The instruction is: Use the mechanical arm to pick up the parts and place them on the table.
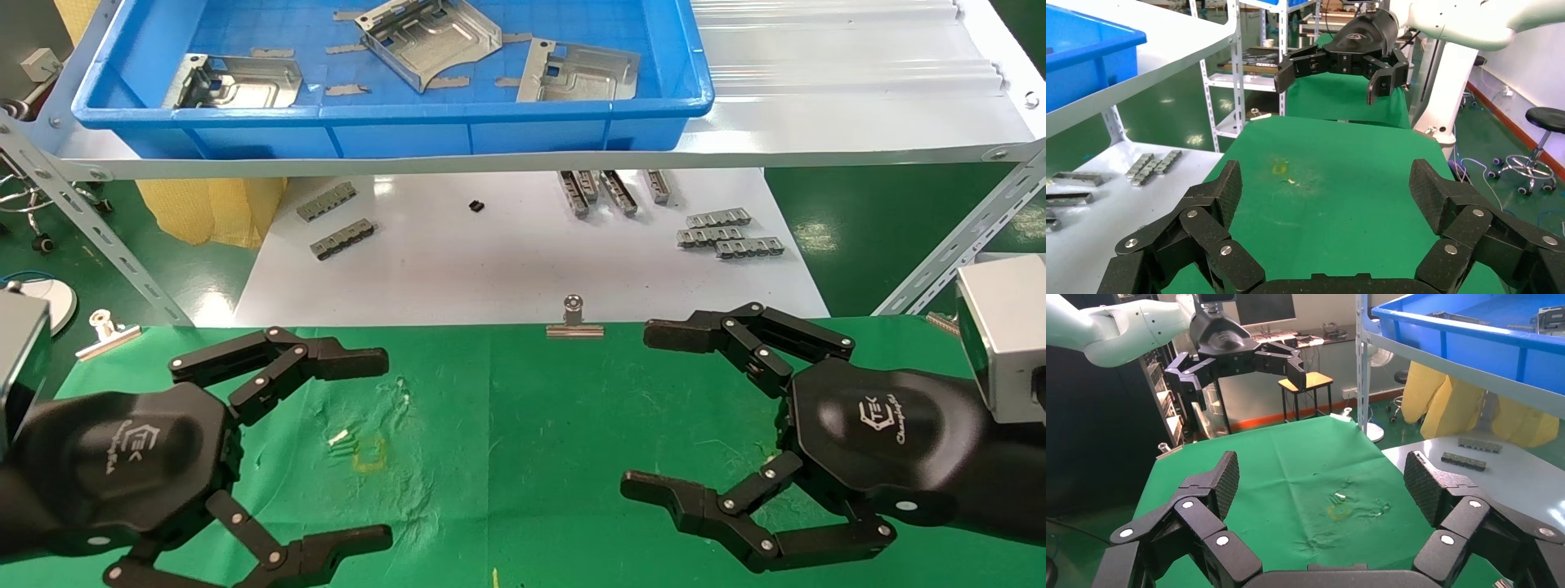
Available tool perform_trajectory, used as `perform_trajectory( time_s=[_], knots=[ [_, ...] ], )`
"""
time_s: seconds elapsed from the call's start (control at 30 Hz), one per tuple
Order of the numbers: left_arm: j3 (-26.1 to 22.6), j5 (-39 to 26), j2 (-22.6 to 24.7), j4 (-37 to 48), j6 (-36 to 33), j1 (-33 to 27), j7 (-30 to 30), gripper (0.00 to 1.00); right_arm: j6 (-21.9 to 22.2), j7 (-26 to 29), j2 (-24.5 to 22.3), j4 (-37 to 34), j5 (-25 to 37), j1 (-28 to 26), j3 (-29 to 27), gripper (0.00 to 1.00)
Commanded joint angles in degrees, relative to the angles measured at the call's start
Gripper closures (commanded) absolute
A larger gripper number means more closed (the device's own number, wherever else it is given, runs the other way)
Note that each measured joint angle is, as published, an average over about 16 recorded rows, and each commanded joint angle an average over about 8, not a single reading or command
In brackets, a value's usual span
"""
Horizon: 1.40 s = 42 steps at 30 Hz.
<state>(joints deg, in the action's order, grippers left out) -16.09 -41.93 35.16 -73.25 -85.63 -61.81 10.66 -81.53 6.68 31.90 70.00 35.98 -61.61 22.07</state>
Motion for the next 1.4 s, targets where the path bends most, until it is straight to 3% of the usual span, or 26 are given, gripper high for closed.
perform_trajectory(
  time_s=[0.03,0.13,0.2,0.23,1.4],
  knots=[
    [0.0,0.0,0.0,0.0,0.0,0.0,0.0,0.0,0.0,0.0,0.0,0.0,0.0,0.0,0.0,0.51],
    [0.0,0.0,0.0,0.0,0.0,0.0,0.0,0.0,0.0,0.0,0.0,0.0,0.0,0.0,0.0,0.69],
    [0.0,0.0,0.0,0.0,0.0,0.0,0.0,0.0,0.0,0.0,0.0,0.0,0.0,0.0,0.0,0.94],
    [0.0,0.0,0.0,0.0,0.0,0.0,0.0,0.0,0.0,0.0,0.0,0.0,0.0,0.0,0.0,1.0],
    [0.0,0.0,0.0,0.0,0.0,0.0,0.0,0.0,0.0,0.0,0.0,0.0,0.0,0.0,0.0,1.0]
  ],
)
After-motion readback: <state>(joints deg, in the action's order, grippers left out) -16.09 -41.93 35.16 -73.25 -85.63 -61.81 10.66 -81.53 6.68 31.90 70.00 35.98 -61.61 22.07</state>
